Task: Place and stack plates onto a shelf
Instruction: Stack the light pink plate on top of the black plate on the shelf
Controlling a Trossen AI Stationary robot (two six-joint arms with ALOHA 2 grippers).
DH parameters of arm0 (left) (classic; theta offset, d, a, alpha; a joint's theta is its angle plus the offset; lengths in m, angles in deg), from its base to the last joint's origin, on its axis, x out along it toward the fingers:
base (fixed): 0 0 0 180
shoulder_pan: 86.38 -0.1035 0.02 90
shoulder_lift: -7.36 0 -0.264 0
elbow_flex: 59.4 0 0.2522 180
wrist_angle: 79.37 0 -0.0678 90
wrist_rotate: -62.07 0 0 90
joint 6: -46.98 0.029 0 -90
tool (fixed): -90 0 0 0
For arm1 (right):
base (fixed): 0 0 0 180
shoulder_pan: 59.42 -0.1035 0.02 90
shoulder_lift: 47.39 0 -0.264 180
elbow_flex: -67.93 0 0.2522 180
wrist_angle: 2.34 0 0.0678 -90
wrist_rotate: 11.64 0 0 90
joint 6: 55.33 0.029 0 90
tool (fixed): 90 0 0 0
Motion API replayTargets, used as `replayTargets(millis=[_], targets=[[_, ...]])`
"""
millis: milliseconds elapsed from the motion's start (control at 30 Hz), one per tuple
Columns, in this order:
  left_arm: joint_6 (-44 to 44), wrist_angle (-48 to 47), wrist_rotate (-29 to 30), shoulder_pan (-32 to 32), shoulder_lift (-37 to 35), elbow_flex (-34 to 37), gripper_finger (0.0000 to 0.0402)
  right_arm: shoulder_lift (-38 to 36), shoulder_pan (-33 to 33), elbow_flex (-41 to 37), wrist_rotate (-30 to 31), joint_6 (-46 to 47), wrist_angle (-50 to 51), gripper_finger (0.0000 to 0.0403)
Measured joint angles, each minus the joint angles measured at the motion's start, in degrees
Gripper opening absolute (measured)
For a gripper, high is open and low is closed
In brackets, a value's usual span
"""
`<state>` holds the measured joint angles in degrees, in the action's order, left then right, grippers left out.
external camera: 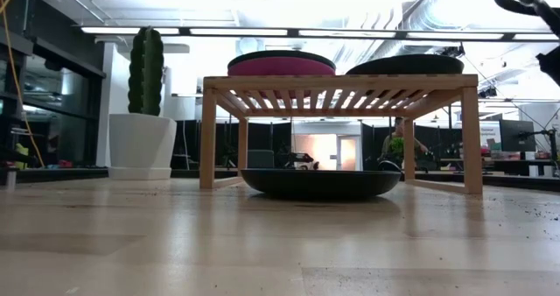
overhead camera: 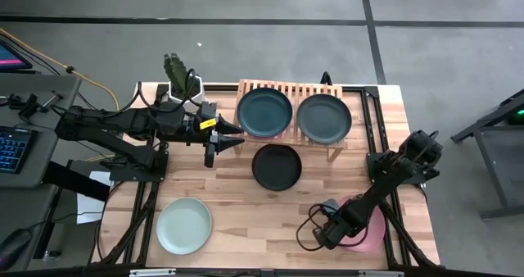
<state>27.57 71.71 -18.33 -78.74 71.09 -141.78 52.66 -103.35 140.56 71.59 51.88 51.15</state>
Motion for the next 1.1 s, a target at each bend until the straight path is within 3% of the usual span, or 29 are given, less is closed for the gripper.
replayTargets(millis=[100, 233, 367, 533, 700, 833, 933, 1100], targets=[[-0.01, 0.00, 0.00, 0.00, 0.00, 0.00, 0.0140, -1.44, 0.00, 0.00, -0.46, -2.32, 0.78, 0.0013], [-0.03, 0.00, 0.00, 0.00, 0.00, 0.00, 0.0140, -5.32, 0.00, -0.02, -0.09, -6.13, 1.01, 0.0012], [-0.03, 0.00, 0.00, 0.00, 0.00, 0.00, 0.0140, -13.09, 0.44, -0.02, 1.23, -18.40, -2.40, 0.0005], [-0.05, 0.01, 0.00, 0.00, 0.00, 0.00, 0.0140, -22.82, 3.61, -0.02, -3.64, -32.17, -7.17, 0.0000], [-0.14, 0.03, 0.00, 0.00, 0.00, -0.01, 0.0140, -26.86, 9.30, 1.21, -6.82, -46.19, -15.73, 0.0000], [-1.47, 0.04, 0.00, -0.01, 0.00, -0.02, 0.0140, -26.11, 15.03, 10.02, -6.41, -59.64, -14.05, 0.0000], [-1.57, 0.07, 0.00, -0.01, 0.02, -0.02, 0.0140, -24.95, 18.21, 20.62, -3.01, -71.02, -5.13, 0.0000], [-1.58, 0.50, 0.00, -0.02, 0.02, -0.02, 0.0140, -21.93, 20.77, 42.92, 13.26, -86.99, 20.78, 0.0000]])
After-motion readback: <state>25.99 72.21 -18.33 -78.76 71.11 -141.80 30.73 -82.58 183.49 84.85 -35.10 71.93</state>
